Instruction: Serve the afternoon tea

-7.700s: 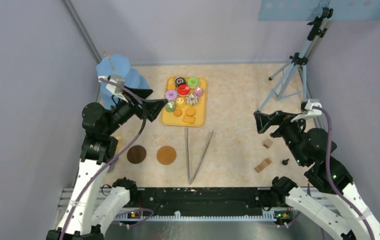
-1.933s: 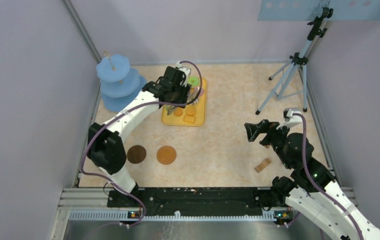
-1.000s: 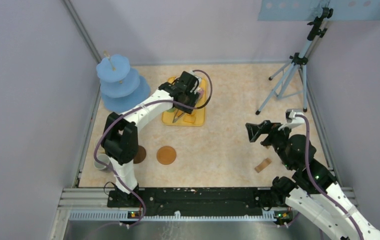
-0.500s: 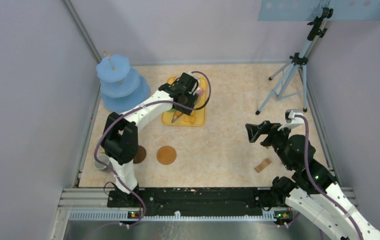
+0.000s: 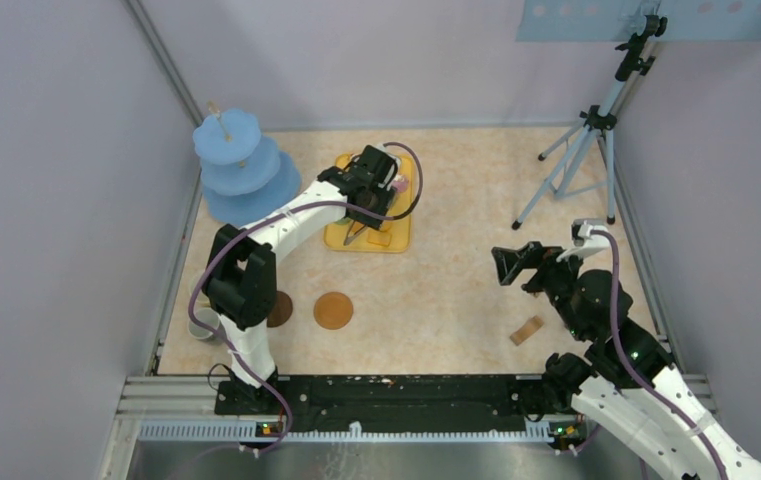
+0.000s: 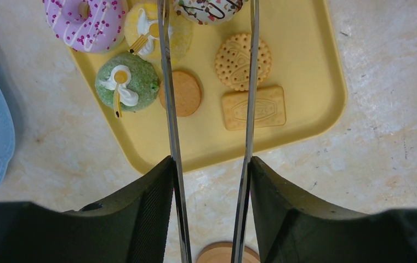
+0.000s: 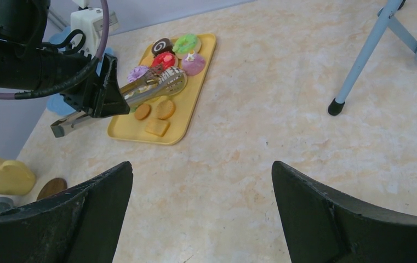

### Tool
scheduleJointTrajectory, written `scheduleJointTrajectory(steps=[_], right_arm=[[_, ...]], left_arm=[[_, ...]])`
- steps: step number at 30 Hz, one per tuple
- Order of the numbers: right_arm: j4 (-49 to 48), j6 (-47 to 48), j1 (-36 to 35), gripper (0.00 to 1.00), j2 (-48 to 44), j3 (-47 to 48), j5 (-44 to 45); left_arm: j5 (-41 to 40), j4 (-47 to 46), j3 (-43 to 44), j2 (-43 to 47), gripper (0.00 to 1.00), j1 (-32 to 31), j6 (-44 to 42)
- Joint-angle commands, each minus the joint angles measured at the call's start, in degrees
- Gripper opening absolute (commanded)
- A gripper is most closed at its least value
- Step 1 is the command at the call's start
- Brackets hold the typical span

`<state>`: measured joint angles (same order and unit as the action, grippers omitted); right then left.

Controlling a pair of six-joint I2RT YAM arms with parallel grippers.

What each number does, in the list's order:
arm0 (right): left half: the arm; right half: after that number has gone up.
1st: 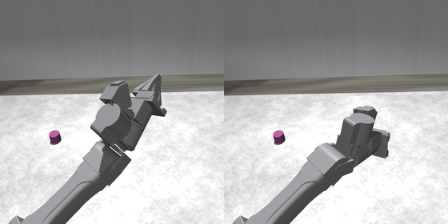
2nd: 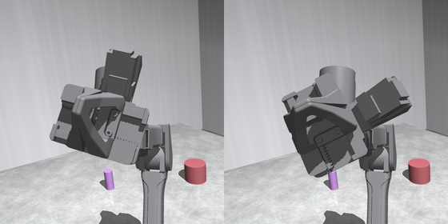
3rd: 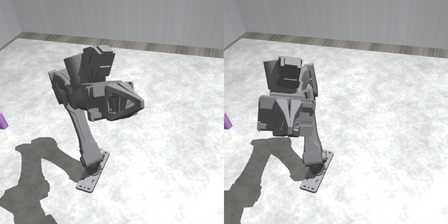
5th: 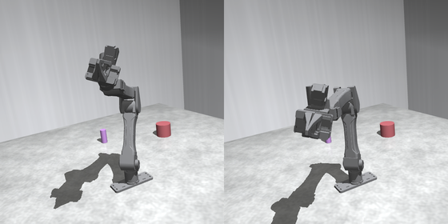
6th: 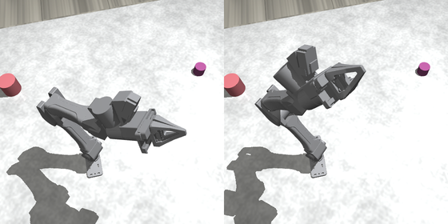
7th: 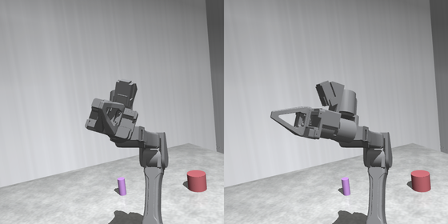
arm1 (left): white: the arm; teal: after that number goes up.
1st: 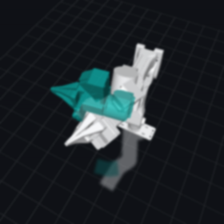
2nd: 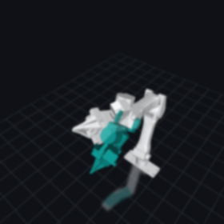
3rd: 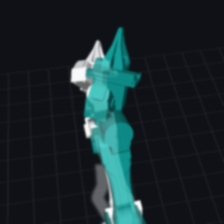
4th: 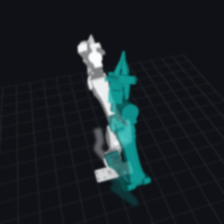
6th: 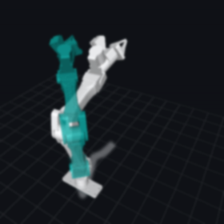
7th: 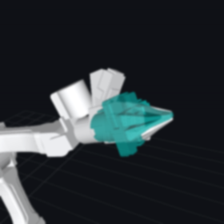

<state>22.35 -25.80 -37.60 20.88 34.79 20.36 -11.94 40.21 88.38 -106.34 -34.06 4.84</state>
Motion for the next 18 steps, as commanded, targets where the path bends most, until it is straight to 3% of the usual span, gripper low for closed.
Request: scheduleJointTrajectory(steps=[1, 9, 14, 18], right_arm=[[-1.5, -0.7, 0.3, 0.95, -1.0, 0.4, 0.8], [-1.8, -0.9, 0.3, 0.95, -0.9, 0.2, 0.9], [-1.9, -1.3, 0.3, 0.95, -0.4, 0.2, 0.6], [-1.9, -1.2, 0.3, 0.95, -0.5, 0.1, 0.5]], left_arm=[[-0.5, -1.7, 1.8, 1.2, 0.55, -0.1, 0.7], [-2.4, -2.3, 1.7, 6.3, 0.50, -0.1, 1.0], [-3.5, -2.3, 1.7, 9.4, 0.40, 0.0, 2.2], [-6.9, -3.3, 0.8, 12.7, 0.40, 0.0, 3.1]])
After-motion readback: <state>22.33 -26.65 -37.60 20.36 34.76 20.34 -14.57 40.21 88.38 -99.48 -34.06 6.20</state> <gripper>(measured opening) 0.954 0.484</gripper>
